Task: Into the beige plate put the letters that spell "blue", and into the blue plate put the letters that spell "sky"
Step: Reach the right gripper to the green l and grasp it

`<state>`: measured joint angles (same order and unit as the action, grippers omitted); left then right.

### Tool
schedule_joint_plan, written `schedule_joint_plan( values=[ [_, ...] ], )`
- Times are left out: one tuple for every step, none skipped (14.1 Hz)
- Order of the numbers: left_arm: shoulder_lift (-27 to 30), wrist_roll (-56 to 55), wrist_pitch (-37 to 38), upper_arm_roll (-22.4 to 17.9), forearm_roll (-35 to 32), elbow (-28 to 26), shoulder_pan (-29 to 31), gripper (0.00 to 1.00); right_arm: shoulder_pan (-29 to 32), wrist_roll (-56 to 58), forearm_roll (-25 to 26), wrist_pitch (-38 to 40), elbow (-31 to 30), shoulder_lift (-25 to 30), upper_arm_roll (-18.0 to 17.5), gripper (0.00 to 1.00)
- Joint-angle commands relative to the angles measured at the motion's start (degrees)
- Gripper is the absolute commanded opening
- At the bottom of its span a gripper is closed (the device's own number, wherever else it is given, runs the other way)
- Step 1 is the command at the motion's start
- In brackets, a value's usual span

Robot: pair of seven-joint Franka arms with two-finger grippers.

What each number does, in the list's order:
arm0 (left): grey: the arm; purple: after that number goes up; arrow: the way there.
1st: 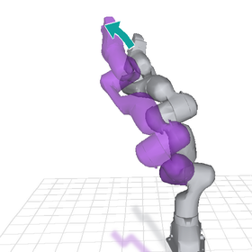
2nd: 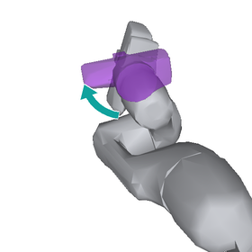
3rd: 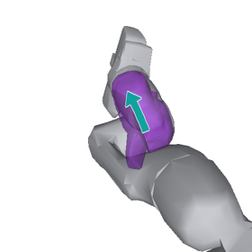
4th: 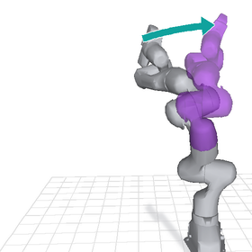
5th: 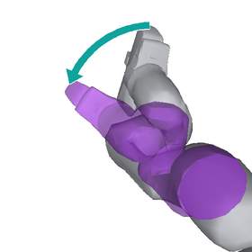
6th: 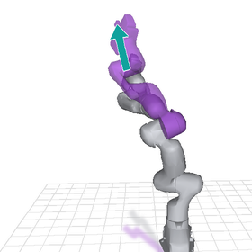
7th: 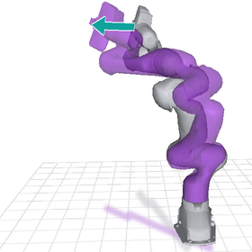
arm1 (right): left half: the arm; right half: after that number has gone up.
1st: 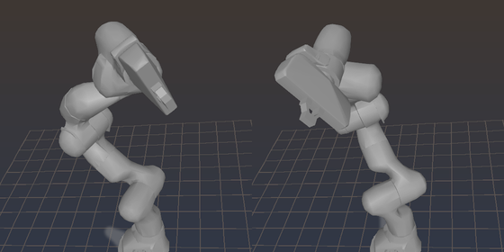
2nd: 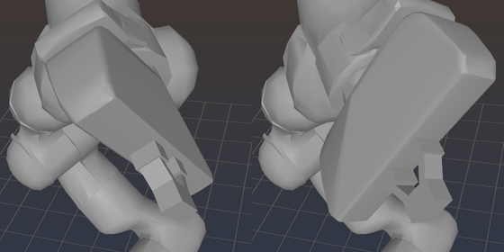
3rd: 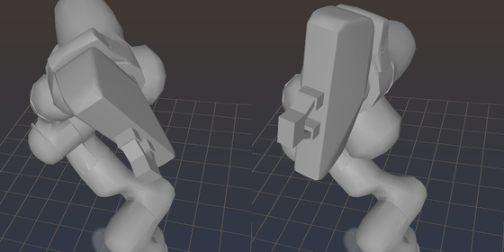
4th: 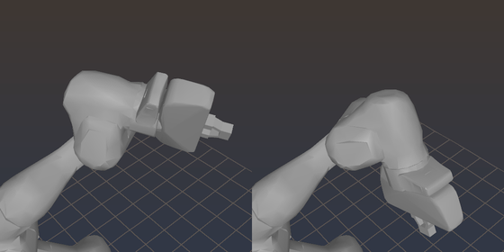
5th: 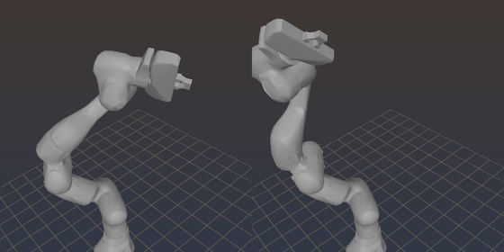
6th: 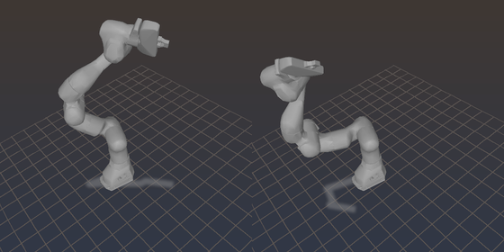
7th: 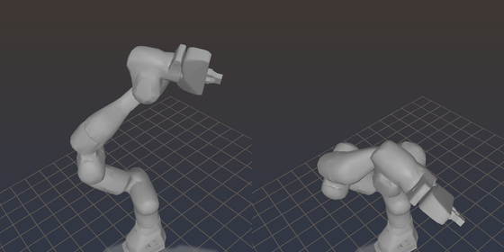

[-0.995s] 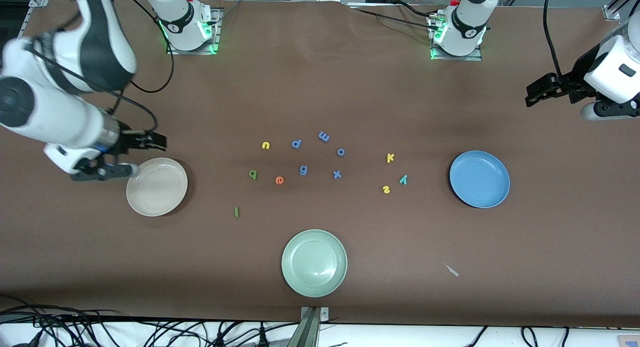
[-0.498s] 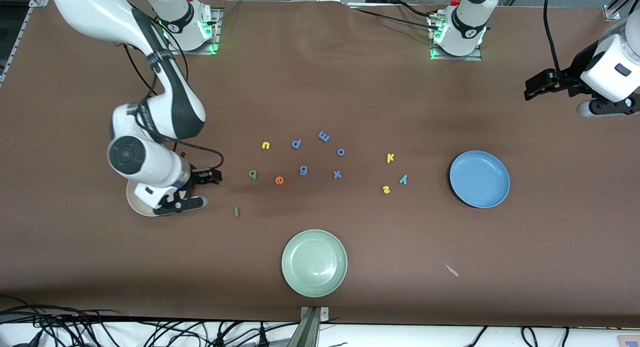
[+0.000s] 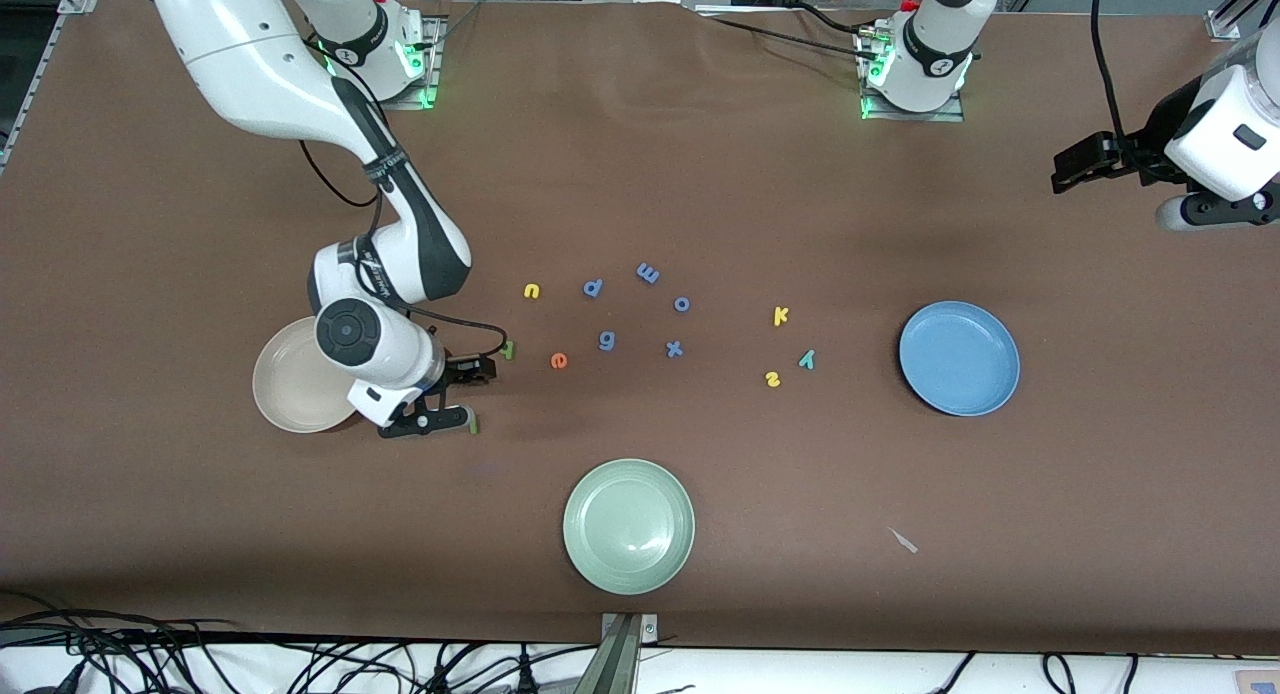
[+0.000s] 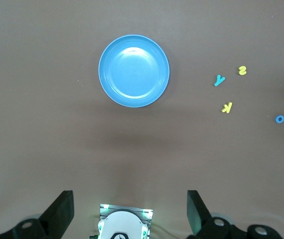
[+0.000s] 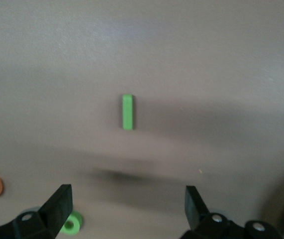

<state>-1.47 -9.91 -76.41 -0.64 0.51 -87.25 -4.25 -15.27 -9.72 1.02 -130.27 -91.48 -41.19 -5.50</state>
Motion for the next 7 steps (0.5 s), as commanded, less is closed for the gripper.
schedule_joint_plan(
  values=[
    [-0.99,-0.28,1.09,0.29,-0.16,1.64,-0.14,1.00,-0.37,-0.92,0.57,-1.82,4.37,-3.71,0.14,1.00],
    [-1.08,-0.28,1.08,0.29,-0.16,1.64,-0.14,1.00,-0.37,-0.92,0.57,-2.18,5.51,-4.42,0.14,1.00],
    [-1.25,-0.28,1.08,0.29,-0.25,1.64,-0.40,1.00,-0.37,-0.92,0.57,-2.18,6.82,-5.29,0.14,1.00],
    [-1.43,-0.28,1.08,0.29,-0.60,1.64,-0.49,1.00,-0.37,-0.92,0.57,-2.18,8.14,-6.26,0.14,1.00],
    [-1.52,-0.20,1.08,0.37,-0.95,1.64,-0.58,1.00,-0.37,-0.92,0.57,-2.27,9.29,-7.23,0.14,1.00],
    [-1.43,-0.19,1.08,0.46,-0.95,1.64,-0.49,1.00,-0.37,-0.92,0.57,-2.70,10.26,-7.93,0.14,1.00],
    [-1.43,-0.19,1.17,0.90,-1.04,1.56,-0.58,1.00,-0.46,-0.92,0.57,-2.88,10.61,-8.37,0.14,0.99]
  ],
)
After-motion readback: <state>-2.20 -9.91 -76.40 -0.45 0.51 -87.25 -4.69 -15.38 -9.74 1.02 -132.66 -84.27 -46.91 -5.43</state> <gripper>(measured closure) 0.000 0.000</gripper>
